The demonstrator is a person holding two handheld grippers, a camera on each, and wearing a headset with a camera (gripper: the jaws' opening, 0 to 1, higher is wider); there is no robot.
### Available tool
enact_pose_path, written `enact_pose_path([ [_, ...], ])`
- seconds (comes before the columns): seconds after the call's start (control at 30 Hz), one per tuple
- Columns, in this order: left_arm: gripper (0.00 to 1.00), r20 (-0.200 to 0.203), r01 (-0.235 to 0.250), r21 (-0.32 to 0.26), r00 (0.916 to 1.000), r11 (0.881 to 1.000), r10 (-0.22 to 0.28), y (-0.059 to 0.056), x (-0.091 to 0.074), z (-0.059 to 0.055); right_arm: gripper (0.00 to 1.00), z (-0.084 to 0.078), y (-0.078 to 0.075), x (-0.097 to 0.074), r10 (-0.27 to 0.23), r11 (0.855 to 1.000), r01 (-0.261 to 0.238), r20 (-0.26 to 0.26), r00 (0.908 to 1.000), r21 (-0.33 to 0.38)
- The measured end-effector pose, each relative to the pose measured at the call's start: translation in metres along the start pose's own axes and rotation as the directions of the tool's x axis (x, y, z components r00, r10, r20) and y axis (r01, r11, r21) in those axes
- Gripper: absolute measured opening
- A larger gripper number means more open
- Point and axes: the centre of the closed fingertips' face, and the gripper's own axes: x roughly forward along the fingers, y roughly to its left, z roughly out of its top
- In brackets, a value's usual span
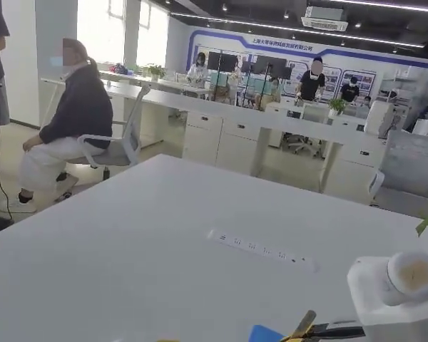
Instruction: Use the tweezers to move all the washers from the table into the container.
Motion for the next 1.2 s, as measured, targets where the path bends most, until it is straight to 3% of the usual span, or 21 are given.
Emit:
enact_pose_path([
  [0.17,0.80,0.002,0.002,0.000,1.0000,1.000,-0.002,0.000,0.000,0.000,0.04,-0.013,0.012,0.011,0.042,0.999,-0.042,-0.028,0.9987,0.005],
  [0.7,0.80,0.010,-0.004,-0.007,0.9999,1.000,0.004,0.000,0.000,0.002,0.04,-0.053,0.024,0.041,0.097,0.993,-0.090,-0.098,0.9904,0.081],
  [1.2,0.80,0.008,-0.002,-0.008,1.0000,1.000,0.002,0.000,0.000,0.001,0.04,-0.066,0.034,0.056,0.113,0.992,-0.104,-0.144,0.9831,0.070],
])
